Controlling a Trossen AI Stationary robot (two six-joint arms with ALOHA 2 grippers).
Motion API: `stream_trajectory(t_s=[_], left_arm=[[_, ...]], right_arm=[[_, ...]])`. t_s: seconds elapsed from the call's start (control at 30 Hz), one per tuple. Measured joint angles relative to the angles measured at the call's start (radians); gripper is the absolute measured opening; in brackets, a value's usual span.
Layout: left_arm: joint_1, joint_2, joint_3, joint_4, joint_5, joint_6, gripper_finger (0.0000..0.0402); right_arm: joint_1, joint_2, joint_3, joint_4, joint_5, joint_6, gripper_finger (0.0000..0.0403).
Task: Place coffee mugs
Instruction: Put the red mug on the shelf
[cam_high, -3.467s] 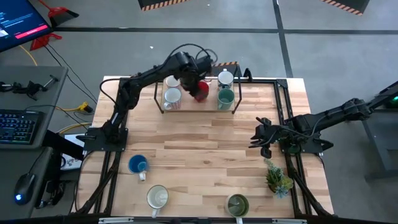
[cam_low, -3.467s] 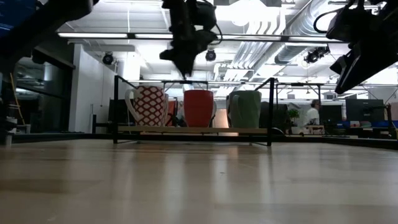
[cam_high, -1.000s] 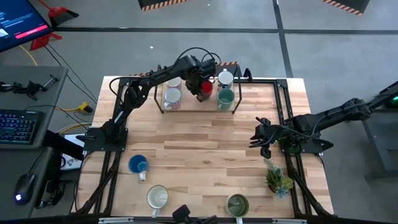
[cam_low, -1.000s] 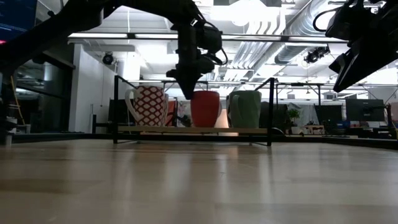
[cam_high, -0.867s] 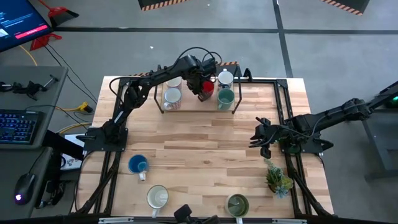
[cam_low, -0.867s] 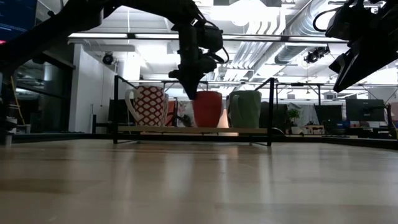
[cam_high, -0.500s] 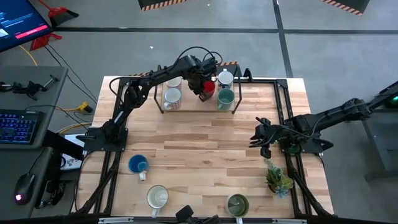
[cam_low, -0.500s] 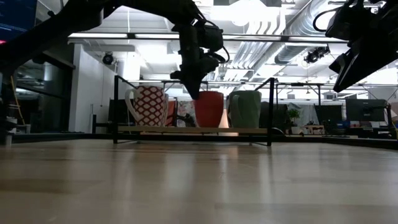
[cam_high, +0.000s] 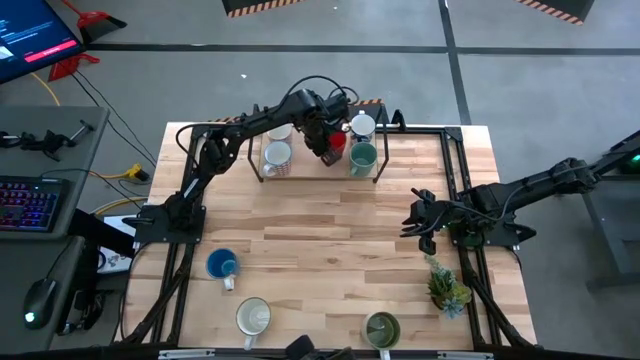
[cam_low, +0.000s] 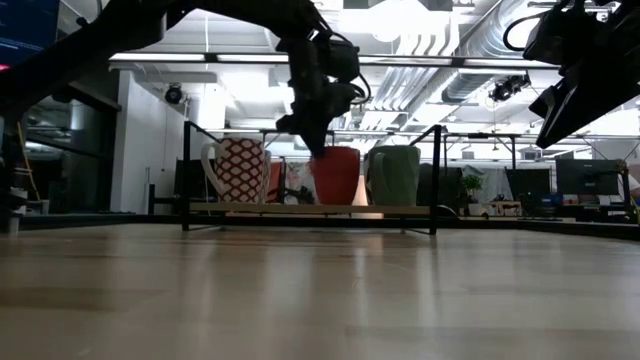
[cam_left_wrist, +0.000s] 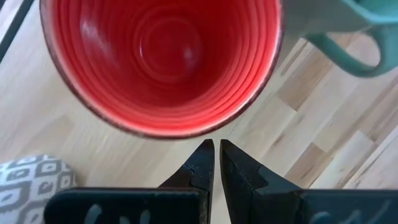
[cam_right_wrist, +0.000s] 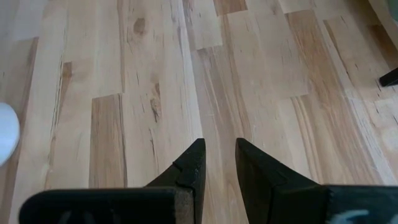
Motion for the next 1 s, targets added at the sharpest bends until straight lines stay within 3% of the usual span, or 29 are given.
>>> stream_trajectory(t_s=[1.0], left_arm=[[0.005, 0.0, 0.0, 0.107, -0.05, 0.018, 0.0014]], right_arm=[[0.0, 0.0, 0.0, 0.0, -0.019, 0.002, 0.0066]])
